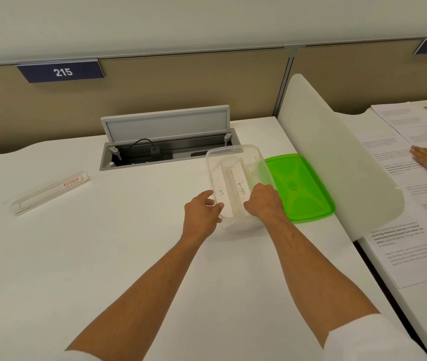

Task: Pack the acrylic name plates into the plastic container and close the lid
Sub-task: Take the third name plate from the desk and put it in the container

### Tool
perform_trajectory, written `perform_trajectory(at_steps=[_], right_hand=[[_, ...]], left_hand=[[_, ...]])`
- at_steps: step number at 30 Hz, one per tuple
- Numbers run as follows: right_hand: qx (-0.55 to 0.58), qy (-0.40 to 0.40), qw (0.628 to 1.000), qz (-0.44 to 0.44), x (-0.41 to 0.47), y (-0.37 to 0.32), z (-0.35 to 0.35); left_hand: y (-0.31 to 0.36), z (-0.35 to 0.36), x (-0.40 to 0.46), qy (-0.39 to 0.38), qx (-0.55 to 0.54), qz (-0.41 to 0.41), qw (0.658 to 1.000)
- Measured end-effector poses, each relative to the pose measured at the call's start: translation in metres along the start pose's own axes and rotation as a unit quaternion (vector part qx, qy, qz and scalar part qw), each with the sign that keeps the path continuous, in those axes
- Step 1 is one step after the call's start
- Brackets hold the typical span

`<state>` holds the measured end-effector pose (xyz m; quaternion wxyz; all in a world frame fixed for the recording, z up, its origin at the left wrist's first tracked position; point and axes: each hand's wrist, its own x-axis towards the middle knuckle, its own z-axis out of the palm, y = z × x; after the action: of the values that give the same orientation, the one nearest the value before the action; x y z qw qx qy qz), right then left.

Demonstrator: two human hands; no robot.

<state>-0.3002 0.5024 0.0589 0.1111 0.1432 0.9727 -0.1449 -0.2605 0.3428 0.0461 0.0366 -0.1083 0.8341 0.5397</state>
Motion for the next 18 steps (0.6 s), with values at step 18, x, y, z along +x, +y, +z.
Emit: perform_trajectory(at_steps=[18], right_hand=[[0.158, 0.19, 0.956, -0.16, -0.059, -0.067, 0.005]], left_hand=[[-0.037, -0.069, -0.022, 0.039, 0.066, 0.065, 0.995]])
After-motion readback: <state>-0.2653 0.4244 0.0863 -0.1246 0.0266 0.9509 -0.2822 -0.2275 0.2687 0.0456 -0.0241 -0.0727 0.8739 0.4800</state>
